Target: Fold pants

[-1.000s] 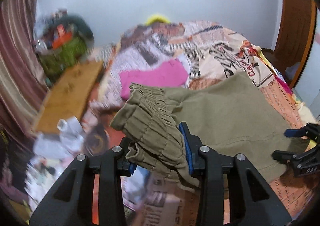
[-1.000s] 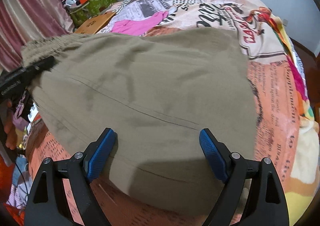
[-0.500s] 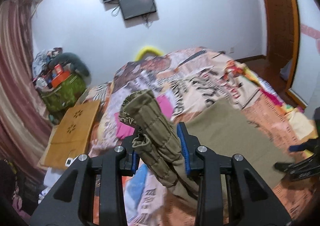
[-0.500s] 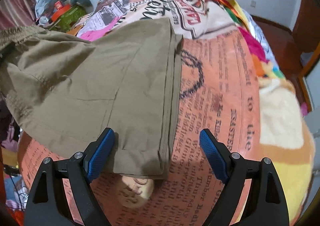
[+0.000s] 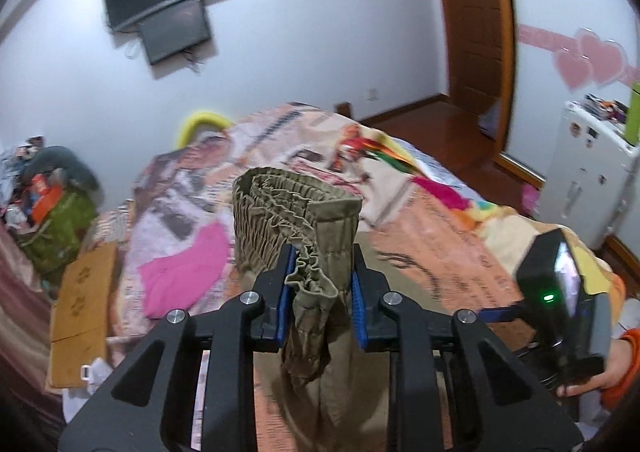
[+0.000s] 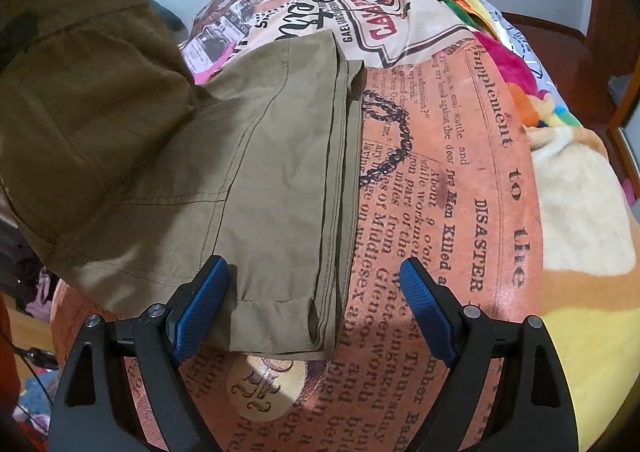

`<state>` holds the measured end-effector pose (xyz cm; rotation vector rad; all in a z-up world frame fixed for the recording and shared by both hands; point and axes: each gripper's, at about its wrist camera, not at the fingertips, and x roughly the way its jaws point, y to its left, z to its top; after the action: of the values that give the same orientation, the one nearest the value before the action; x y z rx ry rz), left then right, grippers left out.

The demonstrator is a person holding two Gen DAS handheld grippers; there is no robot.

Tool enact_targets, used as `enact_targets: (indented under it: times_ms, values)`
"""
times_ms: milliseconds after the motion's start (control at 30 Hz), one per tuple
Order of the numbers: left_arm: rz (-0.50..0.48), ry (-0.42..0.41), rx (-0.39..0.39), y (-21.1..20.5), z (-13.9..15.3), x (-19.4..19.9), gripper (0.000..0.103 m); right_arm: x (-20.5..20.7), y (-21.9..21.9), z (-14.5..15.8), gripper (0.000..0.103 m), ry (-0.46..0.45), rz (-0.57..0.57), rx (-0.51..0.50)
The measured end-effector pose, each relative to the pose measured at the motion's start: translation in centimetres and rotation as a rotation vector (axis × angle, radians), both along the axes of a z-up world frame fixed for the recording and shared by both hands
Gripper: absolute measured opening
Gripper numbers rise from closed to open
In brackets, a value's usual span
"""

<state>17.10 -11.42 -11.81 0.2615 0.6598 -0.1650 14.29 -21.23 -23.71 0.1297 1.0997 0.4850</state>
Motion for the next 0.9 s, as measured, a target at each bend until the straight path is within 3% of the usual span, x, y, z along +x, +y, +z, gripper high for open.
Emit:
enact_targets:
  times_ms: [367,433,500,600,800,900]
  values:
    - [-0.113,0.228,-0.116,-2.1,-3.0,1.7,0.026,-0.2,-0.2,0.0,0.085,-0.004,0.000,0.010]
    - [-0.121,0.249,-0.113,-2.2,-3.1,1.8,0.031,-0.2,-0.2,0.0,0.085,-0.003,0.000,0.011]
    - [-0.133,0.276,-0.128,-2.2,-3.1,1.8,0.046,-0.2,-0.2,0.0,0.085,-0.004,0.000,0.011]
    - [-0.124,0.255,-0.142,-1.9,-2.5,1.6,0.064,-0.2,-0.2,0.0,0.085,-0.004,-0.001,0.010]
    - [-0.062,0.175,-0.137,0.0,-1.0,1.8,0.081,-0.2,-0.3,-0.1,0.085,-0.001,-0.002,0.013]
    - [-0.001,0.156,-0.113,1.5,-1.0,2.9,0.082,-0.2,-0.3,0.0,0.085,-0.002,-0.002,0.012]
